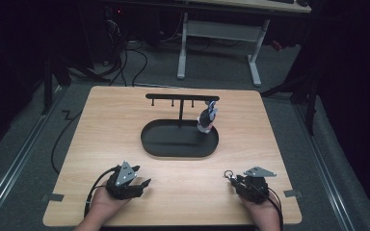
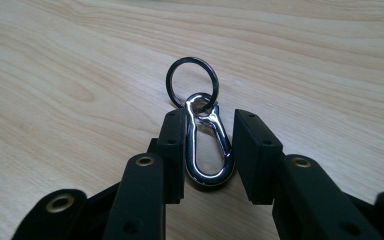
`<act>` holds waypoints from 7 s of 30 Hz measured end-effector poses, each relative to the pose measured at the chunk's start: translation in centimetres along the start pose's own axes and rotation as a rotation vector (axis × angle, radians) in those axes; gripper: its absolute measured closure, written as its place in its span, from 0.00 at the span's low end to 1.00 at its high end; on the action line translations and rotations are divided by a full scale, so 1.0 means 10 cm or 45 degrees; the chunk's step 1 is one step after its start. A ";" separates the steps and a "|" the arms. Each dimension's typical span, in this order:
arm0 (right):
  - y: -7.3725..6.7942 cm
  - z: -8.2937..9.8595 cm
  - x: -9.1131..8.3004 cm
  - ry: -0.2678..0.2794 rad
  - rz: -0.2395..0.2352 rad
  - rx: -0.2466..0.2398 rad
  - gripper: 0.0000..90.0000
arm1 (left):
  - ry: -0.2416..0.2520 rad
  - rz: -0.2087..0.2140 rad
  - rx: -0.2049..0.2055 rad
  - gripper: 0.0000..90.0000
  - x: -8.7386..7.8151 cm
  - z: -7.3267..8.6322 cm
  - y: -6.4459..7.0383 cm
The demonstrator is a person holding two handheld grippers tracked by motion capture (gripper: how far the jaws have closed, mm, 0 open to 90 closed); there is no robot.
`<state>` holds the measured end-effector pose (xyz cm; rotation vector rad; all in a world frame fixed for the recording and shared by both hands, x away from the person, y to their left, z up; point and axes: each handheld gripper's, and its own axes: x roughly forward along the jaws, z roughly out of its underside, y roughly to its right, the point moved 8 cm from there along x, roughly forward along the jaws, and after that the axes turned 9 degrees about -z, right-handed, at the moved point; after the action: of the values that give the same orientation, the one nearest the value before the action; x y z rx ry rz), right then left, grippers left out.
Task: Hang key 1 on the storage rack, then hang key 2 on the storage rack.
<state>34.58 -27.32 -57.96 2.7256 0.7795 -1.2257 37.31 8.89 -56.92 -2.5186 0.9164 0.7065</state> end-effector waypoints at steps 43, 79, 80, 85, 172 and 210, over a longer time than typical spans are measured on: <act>0.06 -0.18 -0.21 -0.491 -0.133 -0.070 0.51 | -0.028 -0.119 -0.108 0.40 -0.07 0.07 -0.29; 0.02 -0.41 0.14 -0.605 -0.233 -0.105 0.88 | -0.053 -0.102 -0.104 0.41 -0.02 0.10 -0.30; 0.01 -0.42 0.14 -0.607 -0.236 -0.114 0.91 | -0.055 -0.097 -0.107 0.41 -0.02 0.10 -0.30; -0.06 -0.44 0.13 -0.603 -0.247 -0.153 0.97 | -0.047 -0.097 -0.109 0.41 -0.05 0.11 -0.30; -0.46 -1.84 -0.09 -0.416 -0.267 -0.292 0.99 | -0.006 -0.081 -0.111 0.41 -0.11 0.09 -0.31; -0.62 -2.76 0.28 -0.379 -0.262 -0.282 0.99 | -0.010 -0.092 -0.137 0.41 -0.13 0.12 -0.38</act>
<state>52.24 -13.94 -40.12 2.2653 1.0996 -1.4412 38.60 12.83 -56.57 -2.6262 0.8001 0.7618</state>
